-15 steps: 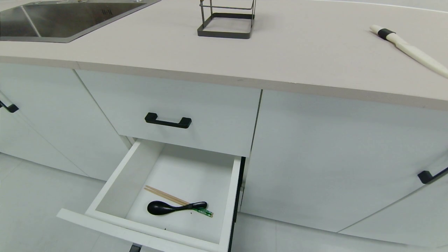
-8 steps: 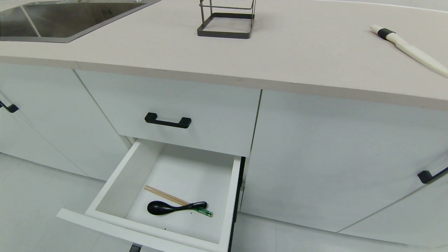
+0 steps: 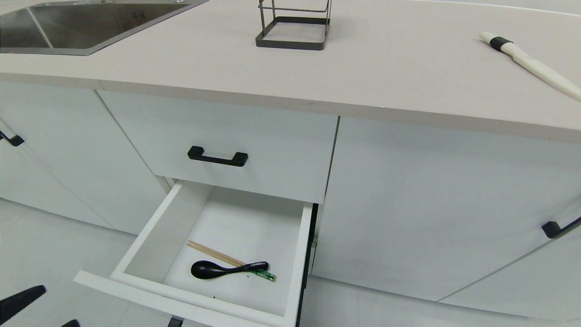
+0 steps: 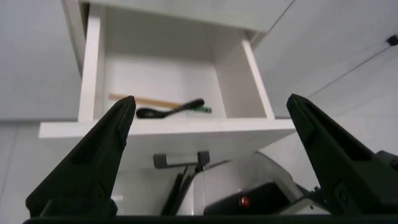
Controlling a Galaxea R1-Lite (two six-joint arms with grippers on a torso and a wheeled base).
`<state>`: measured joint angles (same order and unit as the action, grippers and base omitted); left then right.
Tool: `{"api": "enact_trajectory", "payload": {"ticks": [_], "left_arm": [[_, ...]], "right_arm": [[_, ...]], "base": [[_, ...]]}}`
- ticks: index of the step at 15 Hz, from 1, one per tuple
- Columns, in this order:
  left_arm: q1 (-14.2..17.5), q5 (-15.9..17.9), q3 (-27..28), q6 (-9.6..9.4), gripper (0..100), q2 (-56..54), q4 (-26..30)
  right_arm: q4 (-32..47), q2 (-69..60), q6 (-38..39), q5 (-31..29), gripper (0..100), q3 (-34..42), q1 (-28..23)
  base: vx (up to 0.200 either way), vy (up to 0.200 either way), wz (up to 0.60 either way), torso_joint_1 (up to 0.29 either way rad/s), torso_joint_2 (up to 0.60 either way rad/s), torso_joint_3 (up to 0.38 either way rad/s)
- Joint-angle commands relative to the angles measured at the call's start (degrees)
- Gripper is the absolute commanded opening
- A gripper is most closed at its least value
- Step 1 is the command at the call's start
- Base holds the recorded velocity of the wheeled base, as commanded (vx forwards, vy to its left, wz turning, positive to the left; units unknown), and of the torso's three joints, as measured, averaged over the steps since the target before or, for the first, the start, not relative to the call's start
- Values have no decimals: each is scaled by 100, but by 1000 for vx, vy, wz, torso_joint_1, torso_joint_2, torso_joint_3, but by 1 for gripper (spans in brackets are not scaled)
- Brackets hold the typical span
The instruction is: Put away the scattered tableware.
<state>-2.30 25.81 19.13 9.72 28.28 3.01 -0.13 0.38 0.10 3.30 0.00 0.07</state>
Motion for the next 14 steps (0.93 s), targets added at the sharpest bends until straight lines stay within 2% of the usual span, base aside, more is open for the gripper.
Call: {"api": "enact_trajectory", "payload": {"ticks": [1, 2, 3, 4, 5, 8, 11, 12, 14], "left_arm": [[-420, -49, -155, -5, 100, 1338, 15], [-587, -76, -172, -5, 100, 1443, 33], [-1123, -85, -172, 4, 100, 1637, 174], [-1475, -85, -111, 22, 100, 1645, 393], [-1607, -32, -49, 13, 100, 1645, 578], [-1738, 82, -67, 13, 100, 1496, 718], [-1782, 47, -190, -5, 100, 1628, 956], [-1774, -14, -296, -66, 100, 1760, 938], [-1677, -331, -454, -409, 100, 2111, 894]], "right_arm": [[-4, 24, -1, 4, 100, 0, 1], [-4, 24, -1, 4, 100, 0, 1], [-4, 24, -1, 4, 100, 0, 1], [-4, 24, -1, 4, 100, 0, 1], [-4, 24, -1, 4, 100, 0, 1], [-4, 24, -1, 4, 100, 0, 1], [-4, 24, -1, 4, 100, 0, 1], [-4, 24, -1, 4, 100, 0, 1], [-4, 24, -1, 4, 100, 0, 1]], "base": [[0, 0, 0, 0, 0, 0], [0, 0, 0, 0, 0, 0], [0, 0, 0, 0, 0, 0], [0, 0, 0, 0, 0, 0], [0, 0, 0, 0, 0, 0], [0, 0, 0, 0, 0, 0], [0, 0, 0, 0, 0, 0], [0, 0, 0, 0, 0, 0], [0, 0, 0, 0, 0, 0]]}}
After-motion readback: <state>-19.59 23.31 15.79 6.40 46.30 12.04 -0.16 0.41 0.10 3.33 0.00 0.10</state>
